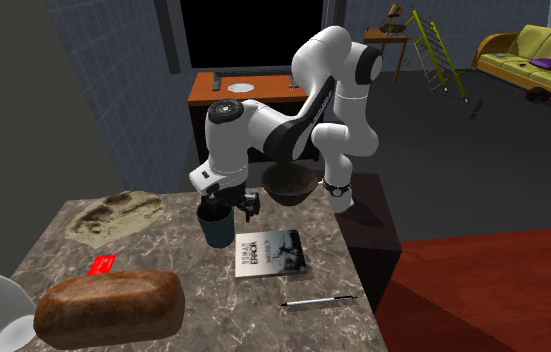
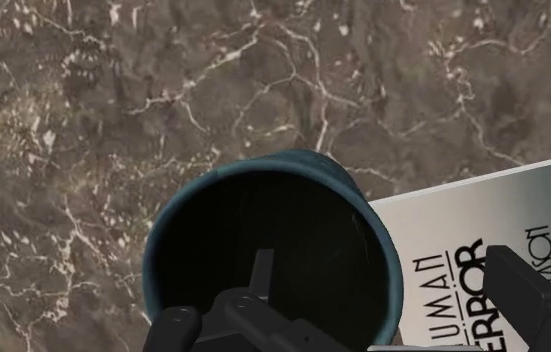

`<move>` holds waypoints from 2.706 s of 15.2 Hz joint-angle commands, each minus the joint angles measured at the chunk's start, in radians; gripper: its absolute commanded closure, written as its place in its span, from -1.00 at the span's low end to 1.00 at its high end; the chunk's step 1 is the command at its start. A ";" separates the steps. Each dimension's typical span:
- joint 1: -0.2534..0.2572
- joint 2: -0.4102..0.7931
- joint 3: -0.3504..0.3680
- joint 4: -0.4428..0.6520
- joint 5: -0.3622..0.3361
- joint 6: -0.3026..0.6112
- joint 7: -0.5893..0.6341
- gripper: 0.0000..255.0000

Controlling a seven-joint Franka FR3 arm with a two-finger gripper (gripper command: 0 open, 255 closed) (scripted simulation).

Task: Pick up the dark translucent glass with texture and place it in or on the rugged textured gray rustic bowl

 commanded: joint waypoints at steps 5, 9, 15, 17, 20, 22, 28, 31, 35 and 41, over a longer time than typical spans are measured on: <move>-0.002 0.001 -0.001 -0.009 0.000 0.010 -0.001 -1.00; -0.002 0.001 -0.001 -0.008 0.000 0.010 -0.001 1.00; -0.002 0.001 -0.001 -0.008 0.000 0.010 -0.002 1.00; -0.002 0.001 -0.001 -0.008 0.000 0.010 -0.002 1.00; -0.001 -0.004 -0.001 0.012 -0.001 -0.016 -0.004 1.00; 0.000 -0.008 -0.001 0.034 -0.001 -0.042 -0.006 1.00; 0.001 -0.016 0.000 0.106 -0.001 -0.120 -0.014 1.00; 0.001 -0.016 0.000 0.146 -0.001 -0.160 -0.019 1.00; 0.001 -0.014 0.001 0.202 0.001 -0.213 -0.027 1.00; 0.000 -0.002 0.000 0.297 0.006 -0.296 -0.040 1.00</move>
